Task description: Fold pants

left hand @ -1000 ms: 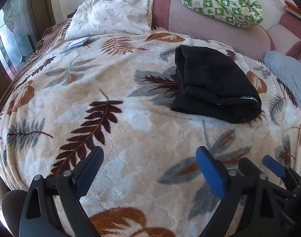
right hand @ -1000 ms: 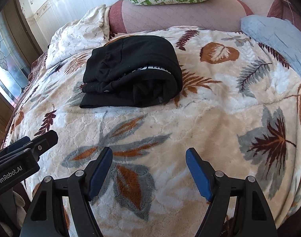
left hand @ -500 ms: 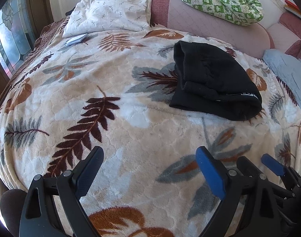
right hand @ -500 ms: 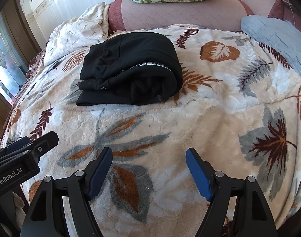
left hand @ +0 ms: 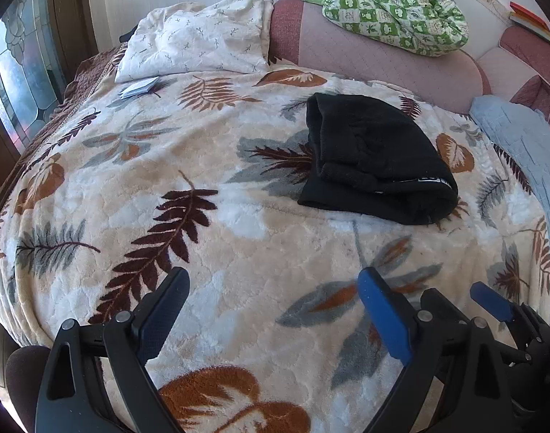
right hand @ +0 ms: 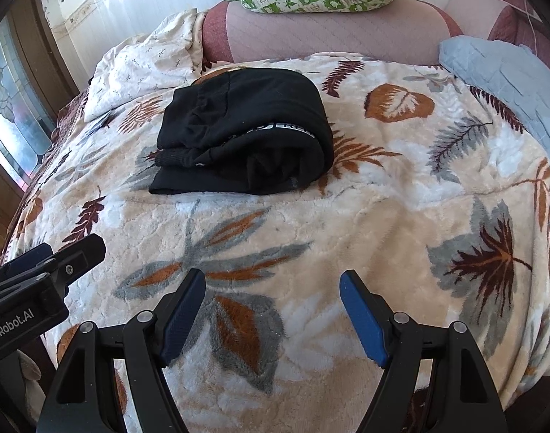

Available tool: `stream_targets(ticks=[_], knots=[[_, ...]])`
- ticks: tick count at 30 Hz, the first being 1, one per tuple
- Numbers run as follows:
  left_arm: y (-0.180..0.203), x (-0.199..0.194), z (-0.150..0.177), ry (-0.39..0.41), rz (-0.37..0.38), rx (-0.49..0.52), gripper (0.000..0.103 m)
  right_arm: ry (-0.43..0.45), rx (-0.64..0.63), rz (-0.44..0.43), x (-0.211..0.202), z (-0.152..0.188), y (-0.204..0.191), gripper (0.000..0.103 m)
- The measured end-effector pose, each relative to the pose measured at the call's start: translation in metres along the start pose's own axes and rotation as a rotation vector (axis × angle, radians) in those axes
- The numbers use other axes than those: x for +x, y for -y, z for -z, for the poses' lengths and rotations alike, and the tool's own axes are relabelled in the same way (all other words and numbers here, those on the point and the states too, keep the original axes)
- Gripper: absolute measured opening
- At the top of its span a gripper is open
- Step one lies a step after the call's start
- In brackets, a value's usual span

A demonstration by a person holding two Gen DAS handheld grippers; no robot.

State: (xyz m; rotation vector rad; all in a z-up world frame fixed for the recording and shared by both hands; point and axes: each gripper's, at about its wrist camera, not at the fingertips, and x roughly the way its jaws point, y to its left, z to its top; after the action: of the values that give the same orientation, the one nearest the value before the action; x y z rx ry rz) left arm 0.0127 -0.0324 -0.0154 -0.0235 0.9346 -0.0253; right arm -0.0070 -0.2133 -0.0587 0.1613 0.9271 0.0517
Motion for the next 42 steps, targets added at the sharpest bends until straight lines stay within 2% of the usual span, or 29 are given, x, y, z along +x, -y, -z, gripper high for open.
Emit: stream_targets(ticks=[7, 14, 16, 19, 22, 27, 30, 35, 42], knots=[[0.0, -0.019, 0.0, 0.065, 0.014, -0.001, 0.094, 0.031, -0.009, 0.003, -0.014, 0.0, -0.004, 0.082], [-0.009, -0.067, -0.002, 0.291, -0.003, -0.055, 0.096, 0.068, -0.017, 0.001, -0.027, -0.001, -0.008, 0.082], [-0.011, -0.076, -0.005, 0.317, 0.001, -0.074, 0.101, 0.08, -0.022, 0.0, -0.031, -0.002, -0.009, 0.082], [-0.012, -0.08, -0.01, 0.316, 0.009, -0.081, 0.102, 0.095, -0.038, -0.006, -0.035, -0.007, -0.013, 0.082], [-0.009, -0.08, -0.011, 0.31, -0.029, -0.054, 0.102, 0.109, -0.061, -0.016, -0.038, -0.015, -0.018, 0.083], [-0.005, -0.08, -0.009, 0.358, -0.16, -0.02, 0.102, 0.13, -0.107, -0.022, -0.038, -0.027, -0.03, 0.083], [-0.001, -0.075, -0.011, 0.318, -0.131, 0.004, 0.102, 0.13, -0.117, -0.028, -0.035, -0.03, -0.034, 0.083], [0.003, -0.056, -0.011, 0.224, -0.042, 0.01, 0.102, 0.112, -0.119, -0.032, -0.026, -0.028, -0.034, 0.083], [0.004, -0.03, -0.009, 0.132, -0.01, 0.011, 0.102, 0.084, -0.114, -0.022, -0.011, -0.029, -0.028, 0.084]])
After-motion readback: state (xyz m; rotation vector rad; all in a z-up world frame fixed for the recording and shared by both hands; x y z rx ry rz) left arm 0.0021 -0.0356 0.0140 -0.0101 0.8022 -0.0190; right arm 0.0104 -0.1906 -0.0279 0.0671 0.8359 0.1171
